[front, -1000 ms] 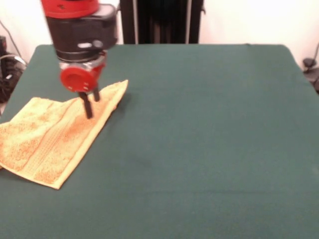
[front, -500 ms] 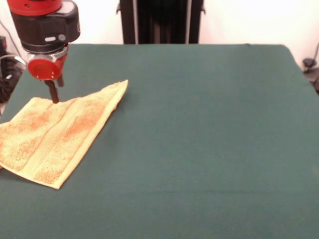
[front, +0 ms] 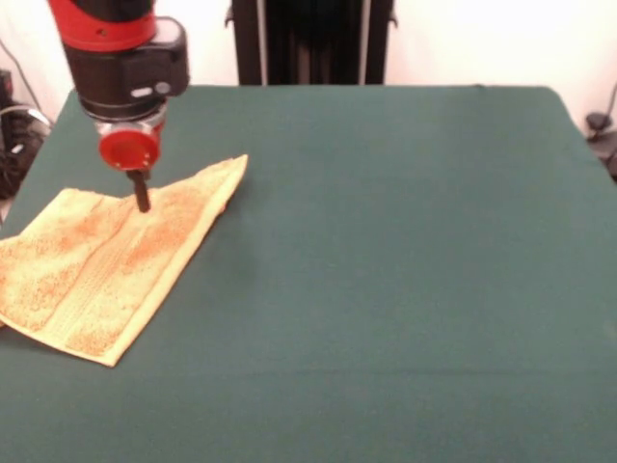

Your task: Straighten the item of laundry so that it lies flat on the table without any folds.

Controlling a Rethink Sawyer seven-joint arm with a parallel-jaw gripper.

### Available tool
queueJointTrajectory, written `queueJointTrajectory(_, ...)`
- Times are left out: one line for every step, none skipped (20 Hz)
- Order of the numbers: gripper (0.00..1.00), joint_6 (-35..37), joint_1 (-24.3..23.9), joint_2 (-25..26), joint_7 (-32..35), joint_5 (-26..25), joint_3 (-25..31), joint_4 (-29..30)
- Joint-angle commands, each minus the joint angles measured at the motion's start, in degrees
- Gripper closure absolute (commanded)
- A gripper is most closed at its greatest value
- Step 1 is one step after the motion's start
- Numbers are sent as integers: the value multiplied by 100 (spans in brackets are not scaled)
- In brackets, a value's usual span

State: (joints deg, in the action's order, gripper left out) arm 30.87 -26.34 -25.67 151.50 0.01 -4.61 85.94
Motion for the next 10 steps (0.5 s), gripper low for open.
queueJointTrajectory(0,-115,756,229,1578,727,259,414)
queueJointTrajectory(0,-28,812,217,1759,919,213,437)
queueJointTrajectory(0,100,873,202,1860,1058,144,430)
queueJointTrajectory(0,215,953,201,1912,1144,41,402)
queueJointTrajectory(0,285,1028,179,1969,1250,-42,432)
queueJointTrajectory(0,213,1037,152,1978,1386,-13,523)
queueJointTrajectory(0,141,1046,125,1986,1522,16,614)
queueJointTrajectory(0,133,1057,81,1991,1670,52,700)
queueJointTrajectory(0,152,988,-9,1963,1887,224,934)
queueJointTrajectory(0,122,904,-72,1840,2043,381,1115)
